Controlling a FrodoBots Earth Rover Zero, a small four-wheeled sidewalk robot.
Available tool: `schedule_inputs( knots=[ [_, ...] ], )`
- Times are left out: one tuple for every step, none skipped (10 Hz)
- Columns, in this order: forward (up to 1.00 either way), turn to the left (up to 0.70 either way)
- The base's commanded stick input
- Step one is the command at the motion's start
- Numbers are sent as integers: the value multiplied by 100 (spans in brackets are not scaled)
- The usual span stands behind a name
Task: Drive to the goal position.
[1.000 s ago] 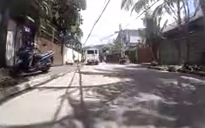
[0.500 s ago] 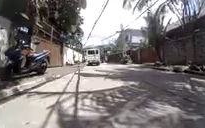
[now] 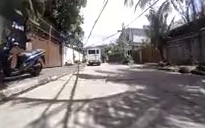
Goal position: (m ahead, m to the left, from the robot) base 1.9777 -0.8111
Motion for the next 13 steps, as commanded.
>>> schedule_inputs(
  knots=[
    [85, 0],
    [85, 0],
    [85, 0],
    [85, -16],
    [85, -32],
    [85, -34],
    [85, -27],
    [85, -9],
    [85, 0],
    [85, 0],
    [85, 0],
    [85, 0],
    [85, 0]
  ],
)
